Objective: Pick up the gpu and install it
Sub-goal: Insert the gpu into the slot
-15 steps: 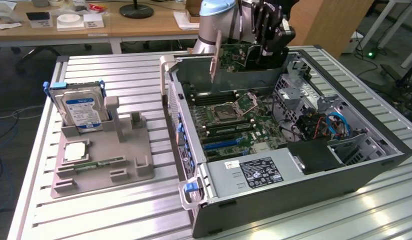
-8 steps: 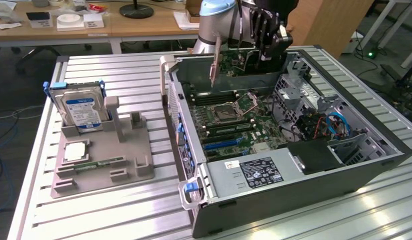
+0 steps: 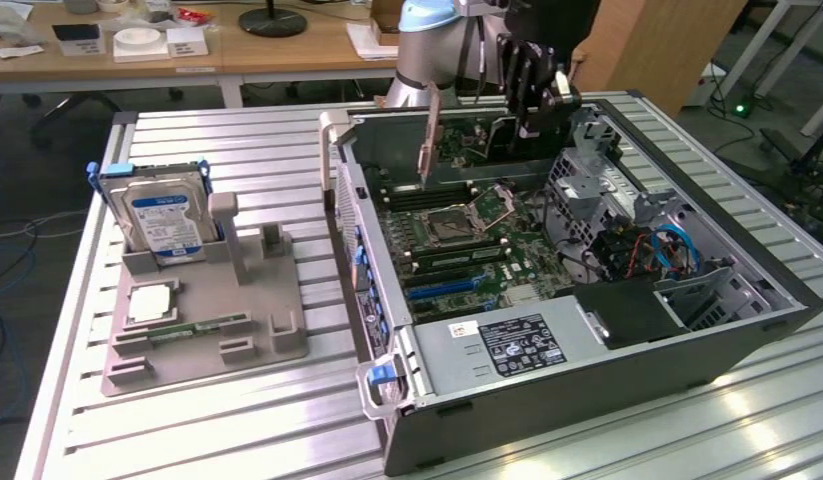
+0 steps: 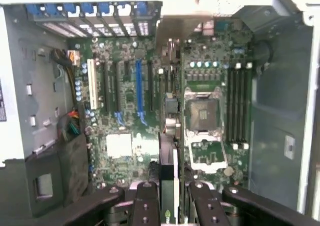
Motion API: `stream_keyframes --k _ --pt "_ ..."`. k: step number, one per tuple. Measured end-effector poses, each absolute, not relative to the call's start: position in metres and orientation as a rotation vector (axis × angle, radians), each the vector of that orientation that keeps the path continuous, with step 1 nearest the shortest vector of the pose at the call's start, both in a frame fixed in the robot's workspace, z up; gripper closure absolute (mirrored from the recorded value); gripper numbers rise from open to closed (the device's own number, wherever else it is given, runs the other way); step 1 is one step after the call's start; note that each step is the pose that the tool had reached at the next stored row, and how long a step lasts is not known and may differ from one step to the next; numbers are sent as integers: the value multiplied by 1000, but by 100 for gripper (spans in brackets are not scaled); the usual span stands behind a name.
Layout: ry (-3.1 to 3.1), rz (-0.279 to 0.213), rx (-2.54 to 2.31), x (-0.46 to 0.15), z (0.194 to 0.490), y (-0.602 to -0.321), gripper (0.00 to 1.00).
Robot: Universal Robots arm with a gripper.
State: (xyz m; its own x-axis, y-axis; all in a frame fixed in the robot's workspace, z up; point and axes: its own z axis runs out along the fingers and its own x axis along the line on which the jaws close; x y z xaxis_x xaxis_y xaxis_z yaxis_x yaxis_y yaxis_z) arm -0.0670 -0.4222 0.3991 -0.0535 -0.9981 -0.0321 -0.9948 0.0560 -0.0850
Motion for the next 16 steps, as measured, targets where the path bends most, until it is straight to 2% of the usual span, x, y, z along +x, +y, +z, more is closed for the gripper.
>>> stream_keyframes --k 16 --pt "2235 -64 -2094 -72 383 -422 73"
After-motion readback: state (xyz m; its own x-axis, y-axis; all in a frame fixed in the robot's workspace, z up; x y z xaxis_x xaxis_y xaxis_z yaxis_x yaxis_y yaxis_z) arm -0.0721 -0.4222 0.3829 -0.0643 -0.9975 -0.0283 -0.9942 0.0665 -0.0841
